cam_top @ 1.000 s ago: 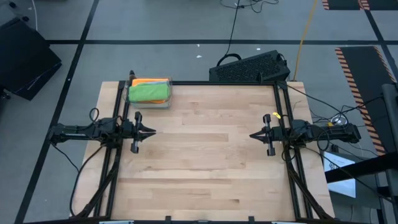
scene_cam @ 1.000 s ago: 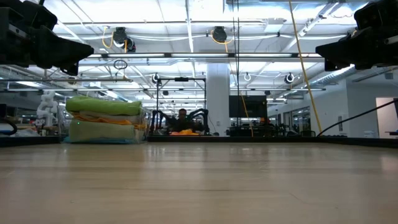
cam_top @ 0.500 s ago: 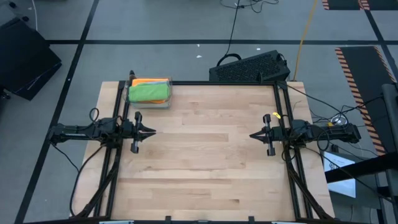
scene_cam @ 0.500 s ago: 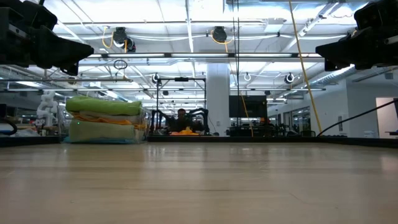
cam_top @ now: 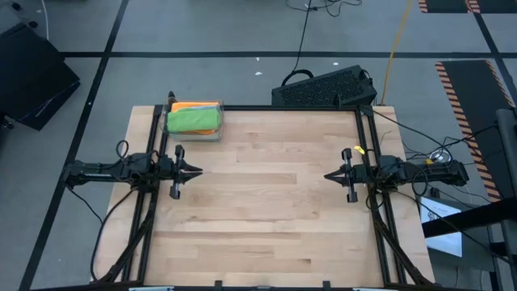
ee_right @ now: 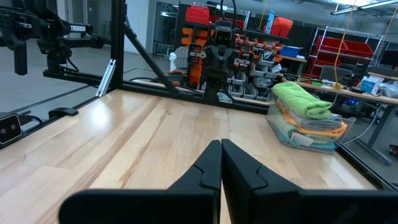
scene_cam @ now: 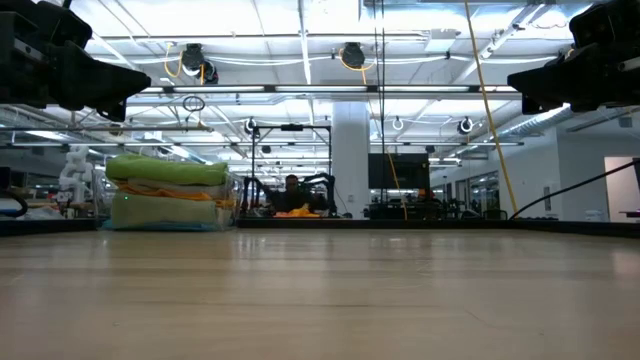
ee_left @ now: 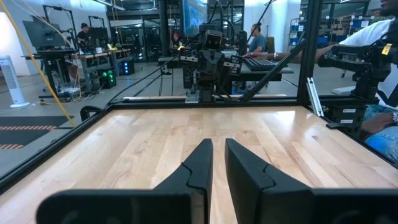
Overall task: Fold microfiber towels
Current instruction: Return to Home Position
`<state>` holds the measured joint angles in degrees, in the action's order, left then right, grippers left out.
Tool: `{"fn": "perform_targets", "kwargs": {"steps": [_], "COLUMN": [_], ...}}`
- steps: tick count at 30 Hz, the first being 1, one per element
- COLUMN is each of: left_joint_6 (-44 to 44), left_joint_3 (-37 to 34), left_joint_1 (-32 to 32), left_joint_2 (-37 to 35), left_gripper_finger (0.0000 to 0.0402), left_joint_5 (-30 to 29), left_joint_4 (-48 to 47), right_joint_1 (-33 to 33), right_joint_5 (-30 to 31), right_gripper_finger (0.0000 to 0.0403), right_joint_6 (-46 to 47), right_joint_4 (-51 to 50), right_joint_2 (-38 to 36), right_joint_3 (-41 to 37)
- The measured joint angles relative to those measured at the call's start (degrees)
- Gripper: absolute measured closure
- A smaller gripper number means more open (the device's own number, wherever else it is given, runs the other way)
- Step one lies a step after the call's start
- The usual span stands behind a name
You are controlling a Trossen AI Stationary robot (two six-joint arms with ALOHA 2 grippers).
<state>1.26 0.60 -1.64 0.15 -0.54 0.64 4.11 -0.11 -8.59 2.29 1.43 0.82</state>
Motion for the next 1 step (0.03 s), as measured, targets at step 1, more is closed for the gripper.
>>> {"fn": "perform_targets", "kwargs": {"steps": [1], "left_joint_6": [0.0], "left_joint_3": [0.0], "left_joint_1": [0.0], "left_joint_2": [0.01], "left_gripper_finger": [0.0355], "left_joint_5": [0.0], "left_joint_4": [0.0], "right_joint_1": [0.01], "right_joint_5": [-0.01], "right_gripper_finger": [0.0403], "right_joint_6": [0.01], "right_joint_4": [0.0], "right_joint_2": [0.0], "right_joint_3": [0.0]}}
